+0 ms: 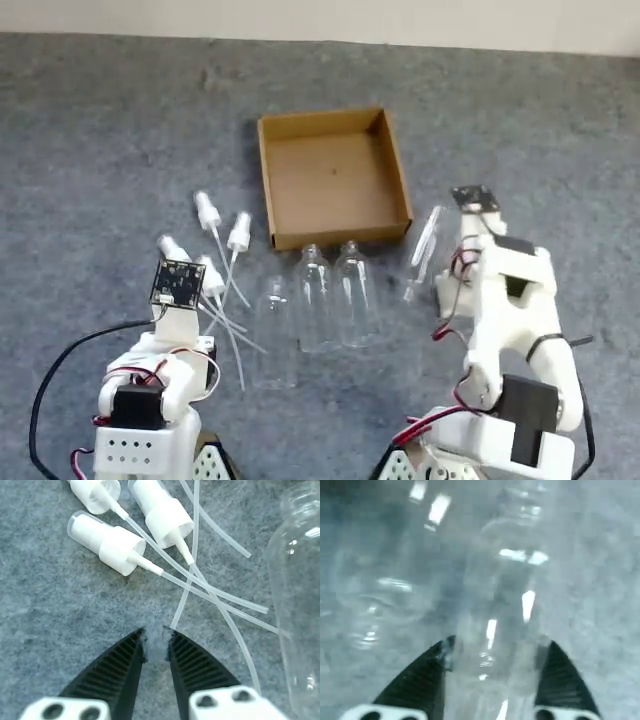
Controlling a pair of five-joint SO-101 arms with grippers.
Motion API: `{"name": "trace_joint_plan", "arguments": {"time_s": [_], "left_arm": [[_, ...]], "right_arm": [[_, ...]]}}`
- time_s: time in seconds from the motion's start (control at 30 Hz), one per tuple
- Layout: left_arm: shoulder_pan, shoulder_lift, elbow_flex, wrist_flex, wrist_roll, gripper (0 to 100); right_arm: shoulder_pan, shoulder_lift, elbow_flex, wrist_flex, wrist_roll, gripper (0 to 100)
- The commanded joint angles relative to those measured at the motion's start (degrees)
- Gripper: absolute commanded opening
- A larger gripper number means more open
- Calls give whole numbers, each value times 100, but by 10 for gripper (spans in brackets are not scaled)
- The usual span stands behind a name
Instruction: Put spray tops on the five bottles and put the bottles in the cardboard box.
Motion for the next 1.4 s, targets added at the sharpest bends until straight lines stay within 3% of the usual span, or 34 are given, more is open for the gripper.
{"name": "trace_joint_plan", "arguments": {"time_s": [0.0, 0.07, 0.2, 0.33, 0.47, 0.63, 0.8, 0.93, 1.07, 1.37], "left_arm": [[-971, -13, 92, -114, -53, 14], [-1675, -13, 84, -695, -193, 15], [-3073, -13, 110, -1829, -2022, 72], [-3635, -13, -136, -2497, -2084, 87], [-3670, 48, -1165, -2409, -2453, 91], [-3081, 1402, -3178, -1213, -2866, 91], [-2211, 4189, -5525, 70, -2523, 91], [-1569, 6220, -6774, 651, -1758, 91], [-1174, 7741, -7037, 536, -1055, 92], [-1147, 9112, -6062, -1257, 545, 146]], "right_arm": [[752, -31, -40, -101, 229, 66], [1174, -31, -40, -101, 642, 63], [1815, -31, -48, -110, 1169, 63], [2149, -4, -48, -470, 1336, 63], [2000, 391, -66, -549, 1354, 63], [1754, 901, -330, -514, 1327, 63], [1613, 980, -374, -514, 1327, 67], [1525, 980, -365, -514, 1345, 67], [1534, 980, -356, -514, 1354, 67], [1525, 1007, -365, -541, 1363, 67]]}}
